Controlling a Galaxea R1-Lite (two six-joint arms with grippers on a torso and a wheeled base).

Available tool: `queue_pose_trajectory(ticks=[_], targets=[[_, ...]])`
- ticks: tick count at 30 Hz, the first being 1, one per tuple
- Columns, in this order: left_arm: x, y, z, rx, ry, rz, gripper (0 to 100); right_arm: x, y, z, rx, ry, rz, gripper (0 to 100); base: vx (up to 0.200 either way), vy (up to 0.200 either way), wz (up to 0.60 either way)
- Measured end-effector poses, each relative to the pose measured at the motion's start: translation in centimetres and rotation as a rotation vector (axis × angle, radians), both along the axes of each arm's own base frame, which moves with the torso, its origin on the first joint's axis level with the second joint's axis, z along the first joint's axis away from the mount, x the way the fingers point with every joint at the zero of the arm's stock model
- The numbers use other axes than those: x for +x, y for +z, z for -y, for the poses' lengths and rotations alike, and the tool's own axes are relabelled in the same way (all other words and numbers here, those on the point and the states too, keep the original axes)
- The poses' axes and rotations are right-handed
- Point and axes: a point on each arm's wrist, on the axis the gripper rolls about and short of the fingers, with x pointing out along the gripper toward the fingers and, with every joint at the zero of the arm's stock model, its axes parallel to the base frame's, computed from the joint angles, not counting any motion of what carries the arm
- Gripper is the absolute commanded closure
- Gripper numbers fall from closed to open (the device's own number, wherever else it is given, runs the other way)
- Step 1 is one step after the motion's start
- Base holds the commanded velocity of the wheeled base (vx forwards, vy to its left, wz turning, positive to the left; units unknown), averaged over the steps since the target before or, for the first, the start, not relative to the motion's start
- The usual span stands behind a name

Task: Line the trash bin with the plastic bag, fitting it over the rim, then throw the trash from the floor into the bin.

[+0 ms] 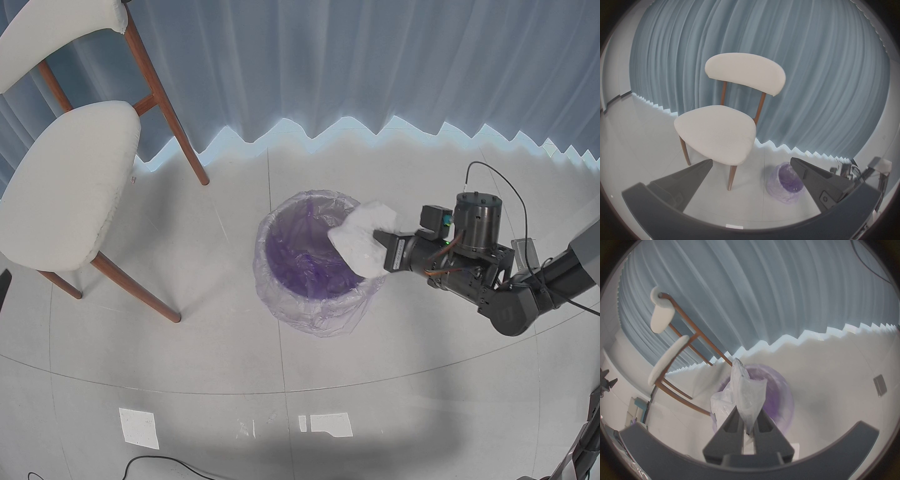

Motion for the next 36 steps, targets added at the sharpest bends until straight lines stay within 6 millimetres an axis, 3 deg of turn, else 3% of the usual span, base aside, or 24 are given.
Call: queue_pose_trajectory(ticks=[3,8,13,16,26,36], targets=[[-1.3,-1.1,0.2,0.046,-0.026,0.009,0,1.0,1.5,-1.7,0.028,0.023,0.076,100,0.000,0.000,0.00],[-3.5,-5.7,0.5,0.145,-0.065,-0.007,0,3.2,3.7,-4.5,0.083,0.042,0.208,100,0.000,0.000,0.00],[-4.8,-11.2,0.5,0.216,-0.089,-0.075,0,4.6,2.6,-6.4,0.087,0.041,0.246,100,0.000,0.000,0.00],[-5.2,-12.8,0.4,0.226,-0.100,-0.088,0,5.4,1.0,-7.3,0.078,0.040,0.266,100,0.000,0.000,0.00],[-5.6,-13.8,0.5,0.349,-0.155,-0.037,0,7.6,-4.9,-7.9,0.019,0.011,0.260,100,0.000,0.000,0.00],[-5.7,-13.9,0.6,0.359,-0.210,-0.025,0,9.0,-8.4,-7.5,-0.021,-0.008,0.247,100,0.000,0.000,0.00]])
